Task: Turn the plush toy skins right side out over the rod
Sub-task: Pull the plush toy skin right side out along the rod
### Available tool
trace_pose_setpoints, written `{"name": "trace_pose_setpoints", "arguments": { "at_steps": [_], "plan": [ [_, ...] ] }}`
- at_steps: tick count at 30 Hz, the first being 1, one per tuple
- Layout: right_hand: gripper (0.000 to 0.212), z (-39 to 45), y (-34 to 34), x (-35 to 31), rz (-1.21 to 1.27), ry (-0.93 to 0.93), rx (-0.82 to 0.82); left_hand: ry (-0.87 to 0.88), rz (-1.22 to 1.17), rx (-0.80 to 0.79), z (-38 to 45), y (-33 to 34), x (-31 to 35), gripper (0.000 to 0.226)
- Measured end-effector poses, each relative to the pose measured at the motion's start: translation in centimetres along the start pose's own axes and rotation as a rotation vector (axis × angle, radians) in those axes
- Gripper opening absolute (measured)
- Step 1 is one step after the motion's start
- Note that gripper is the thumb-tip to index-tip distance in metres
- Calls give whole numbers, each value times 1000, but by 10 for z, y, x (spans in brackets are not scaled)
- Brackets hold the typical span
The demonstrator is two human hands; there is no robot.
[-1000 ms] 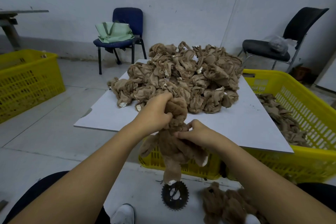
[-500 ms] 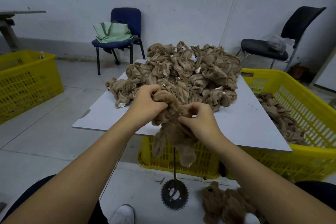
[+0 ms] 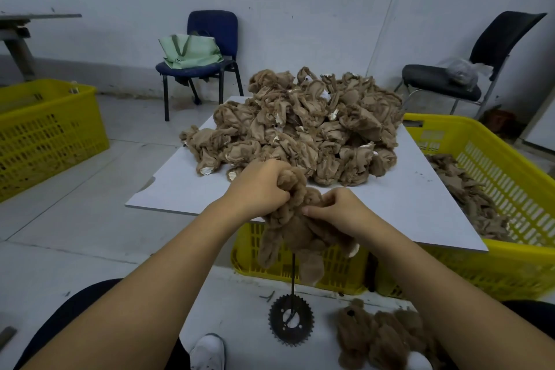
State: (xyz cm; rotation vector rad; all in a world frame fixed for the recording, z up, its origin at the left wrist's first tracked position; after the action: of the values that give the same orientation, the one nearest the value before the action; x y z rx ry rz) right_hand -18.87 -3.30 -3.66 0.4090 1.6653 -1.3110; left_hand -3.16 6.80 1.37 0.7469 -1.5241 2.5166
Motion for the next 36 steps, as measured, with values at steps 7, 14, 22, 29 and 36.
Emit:
{"name": "trace_pose_setpoints", "arguments": {
  "at_steps": [7,14,22,29,36],
  "plan": [
    [20,-6,-18,-10,221,48,-4,-142,-298,32,5,-4,-6,11],
    [11,-8,-14,-24,221,-131,140,-203,-439,93,7,-9,-9,22],
    [12,-1,-4,-24,191,-94,93,-275,-324,-44,8,-1,-13,21],
    [15,0,-10,-32,223,-131,40,-223,-433,112,6,-10,-2,14],
    [16,-1,-22,-48,304,-199,-44,-362,-585,124,7,-28,-4,27]
  ]
}}
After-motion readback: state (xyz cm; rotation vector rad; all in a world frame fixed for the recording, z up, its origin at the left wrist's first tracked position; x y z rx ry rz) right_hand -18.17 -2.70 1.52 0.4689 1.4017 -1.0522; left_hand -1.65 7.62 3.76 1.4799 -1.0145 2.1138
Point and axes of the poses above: each hand's wrist, its own z-axis towards the middle knuckle, its own y-axis out of the palm, x = y × z, the point moved 1 cm from there along z, towards the middle knuckle, and after that the axes turned 15 degrees about x, right-handed, at the moved point
